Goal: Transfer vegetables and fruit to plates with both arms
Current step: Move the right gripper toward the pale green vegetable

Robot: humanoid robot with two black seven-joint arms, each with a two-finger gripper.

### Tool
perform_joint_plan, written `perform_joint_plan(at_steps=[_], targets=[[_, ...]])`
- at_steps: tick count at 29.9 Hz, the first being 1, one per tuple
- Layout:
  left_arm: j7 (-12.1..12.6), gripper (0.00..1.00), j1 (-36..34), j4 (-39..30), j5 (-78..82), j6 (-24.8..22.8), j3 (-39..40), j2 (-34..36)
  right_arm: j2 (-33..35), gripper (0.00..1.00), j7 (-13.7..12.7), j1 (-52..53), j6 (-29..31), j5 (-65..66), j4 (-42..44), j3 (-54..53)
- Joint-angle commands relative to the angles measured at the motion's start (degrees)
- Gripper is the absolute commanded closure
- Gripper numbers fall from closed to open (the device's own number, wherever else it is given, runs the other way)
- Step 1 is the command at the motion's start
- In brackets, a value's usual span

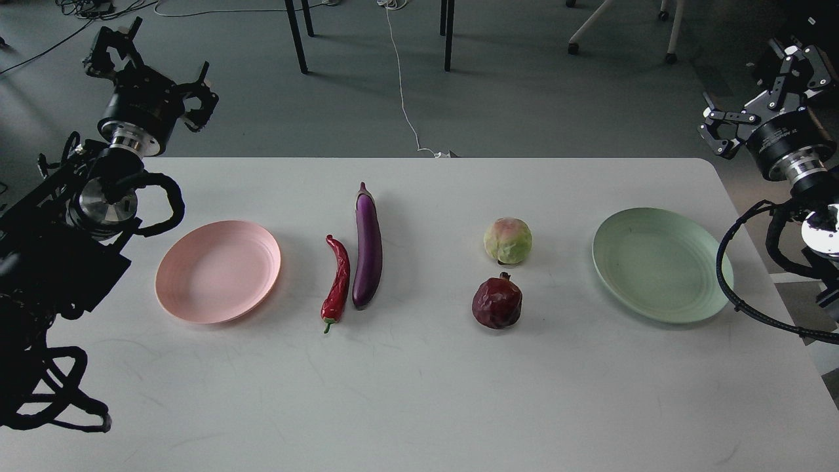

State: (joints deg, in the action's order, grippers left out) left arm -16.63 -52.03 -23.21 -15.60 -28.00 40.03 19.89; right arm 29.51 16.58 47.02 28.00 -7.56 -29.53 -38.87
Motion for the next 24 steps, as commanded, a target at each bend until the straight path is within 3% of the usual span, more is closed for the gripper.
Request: perform_joint_plan(at_steps=[1, 7, 14, 21, 24], targets=[[-1.2, 0.01, 0.4, 0.0, 0.2, 0.0, -0.6, 0.1, 0.5, 0.0, 0.0, -0.1, 0.0, 0.0, -0.4, 0.0], [-1.3, 0.01, 0.4, 0.1, 0.4, 0.0, -0.7, 0.0, 1.7, 0.0, -0.1, 2.0, 0.0, 3.3, -0.7, 3.1], [-0.9, 0.01, 0.5, 0.3, 0.7, 0.0, -1.2, 0.9, 4.7, 0.0, 0.0, 15.2, 0.0, 11.0, -5.8, 16.4], [1.5, 0.01, -0.3, 1.0, 0.7, 0.0, -1.2, 2.8, 4.6, 0.0, 0.3, 31.1, 0.0, 17.9, -12.9, 36.8], [1.4, 0.01, -0.6, 0.9, 1.0, 0.0, -1.2, 2.9, 2.8, 0.0, 0.3, 37.8, 0.0, 22.0, -14.3, 45.9]])
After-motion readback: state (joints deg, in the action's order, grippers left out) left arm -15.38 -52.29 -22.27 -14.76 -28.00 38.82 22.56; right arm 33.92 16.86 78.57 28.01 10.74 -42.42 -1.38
